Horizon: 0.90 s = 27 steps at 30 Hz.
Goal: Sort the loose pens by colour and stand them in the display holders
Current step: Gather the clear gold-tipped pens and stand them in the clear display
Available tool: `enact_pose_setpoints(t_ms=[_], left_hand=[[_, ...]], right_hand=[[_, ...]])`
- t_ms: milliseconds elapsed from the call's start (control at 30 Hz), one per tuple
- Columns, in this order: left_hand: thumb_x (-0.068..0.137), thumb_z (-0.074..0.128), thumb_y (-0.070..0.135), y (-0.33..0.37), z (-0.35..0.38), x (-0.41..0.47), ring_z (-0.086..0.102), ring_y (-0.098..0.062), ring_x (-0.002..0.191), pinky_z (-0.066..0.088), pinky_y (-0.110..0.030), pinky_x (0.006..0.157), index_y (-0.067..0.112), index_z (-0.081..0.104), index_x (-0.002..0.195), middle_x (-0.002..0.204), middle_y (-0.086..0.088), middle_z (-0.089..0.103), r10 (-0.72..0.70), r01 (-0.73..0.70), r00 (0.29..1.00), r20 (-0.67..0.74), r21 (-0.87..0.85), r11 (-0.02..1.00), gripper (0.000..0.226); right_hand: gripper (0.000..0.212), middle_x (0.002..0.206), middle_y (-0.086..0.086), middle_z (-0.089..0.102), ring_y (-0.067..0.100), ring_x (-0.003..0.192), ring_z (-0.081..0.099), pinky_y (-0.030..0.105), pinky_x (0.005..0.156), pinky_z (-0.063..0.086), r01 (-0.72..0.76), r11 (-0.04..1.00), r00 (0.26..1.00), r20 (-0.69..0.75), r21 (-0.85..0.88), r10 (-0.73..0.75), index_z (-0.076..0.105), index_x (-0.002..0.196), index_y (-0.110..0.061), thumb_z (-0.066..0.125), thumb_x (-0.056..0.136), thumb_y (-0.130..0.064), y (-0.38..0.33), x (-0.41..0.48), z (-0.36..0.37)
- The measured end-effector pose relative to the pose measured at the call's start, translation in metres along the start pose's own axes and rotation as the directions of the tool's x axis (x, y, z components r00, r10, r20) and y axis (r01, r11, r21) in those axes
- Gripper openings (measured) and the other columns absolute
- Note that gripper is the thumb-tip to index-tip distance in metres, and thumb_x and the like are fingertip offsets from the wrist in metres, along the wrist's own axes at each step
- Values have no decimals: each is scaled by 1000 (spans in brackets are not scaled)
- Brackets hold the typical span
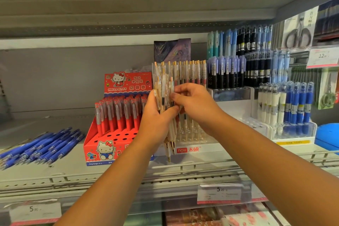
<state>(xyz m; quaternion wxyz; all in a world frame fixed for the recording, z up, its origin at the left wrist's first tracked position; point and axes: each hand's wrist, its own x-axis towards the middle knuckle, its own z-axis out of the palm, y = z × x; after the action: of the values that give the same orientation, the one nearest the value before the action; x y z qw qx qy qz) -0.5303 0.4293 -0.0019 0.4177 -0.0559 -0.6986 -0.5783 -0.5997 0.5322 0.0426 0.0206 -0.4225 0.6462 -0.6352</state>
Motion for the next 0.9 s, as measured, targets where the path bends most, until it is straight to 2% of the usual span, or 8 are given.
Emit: enact_pose_setpoints(t_ms=[167,267,400,467,533,633,833,900], left_hand=[[91,63,3,0,0,0,70,-14,95,57,-32,76,37,56,121,103,8,73,-37,38,999,-23,8,999,46],[91,62,4,1,0,1,69,-21,103,56,-47,89,34,53,125,109,4,72,-59,60,998,-35,18,998,47],[90,62,8,0,0,1,69,-16,103,57,-47,90,37,51,127,110,10,71,-68,71,996,-51,59,996,48],[88,62,11,0,0,1,69,-17,102,57,-48,86,39,52,125,109,10,71,-72,76,996,-58,69,995,47],[87,61,12,0,0,1,69,-19,97,56,-49,84,39,53,123,106,8,71,-74,79,995,-68,71,994,45],[87,62,12,0,0,1,63,-21,91,54,-57,87,36,52,126,104,4,69,-91,97,992,-88,68,993,46],[86,62,13,1,-1,1,61,-20,90,49,-65,93,40,54,122,100,10,68,-123,130,987,-102,65,989,45],[85,62,14,2,0,1,61,-19,89,50,-64,92,42,55,119,97,13,69,-124,132,987,-102,75,988,44]], right_hand=[[14,99,3,65,14,91,64,26,72,54,-22,1000,999,-34,11,22,59,110,-17,60,96,-15,4,0,-4],[28,99,0,64,16,92,66,22,64,56,-8,1000,998,-58,27,9,50,123,-22,56,98,-12,5,0,-8],[45,95,4,62,14,84,68,26,61,60,53,998,995,-81,43,-50,40,134,-29,53,98,-4,4,-3,-13],[47,99,9,61,18,85,69,32,61,61,106,993,992,-75,57,-102,44,127,-38,49,98,-1,3,-4,-15],[42,101,11,62,23,88,69,39,64,62,171,985,982,-87,37,-167,54,115,-38,46,99,1,2,-5,-19],[36,99,2,67,18,85,70,32,66,62,200,980,967,-155,-13,-200,67,97,-28,46,98,1,2,-2,-30],[25,91,0,70,13,79,71,24,62,59,195,977,943,-257,-87,-212,66,96,-26,53,97,-5,14,6,-60],[23,93,2,69,16,79,71,30,64,60,183,980,937,-289,-73,-196,59,95,-26,55,96,-3,20,8,-68]])
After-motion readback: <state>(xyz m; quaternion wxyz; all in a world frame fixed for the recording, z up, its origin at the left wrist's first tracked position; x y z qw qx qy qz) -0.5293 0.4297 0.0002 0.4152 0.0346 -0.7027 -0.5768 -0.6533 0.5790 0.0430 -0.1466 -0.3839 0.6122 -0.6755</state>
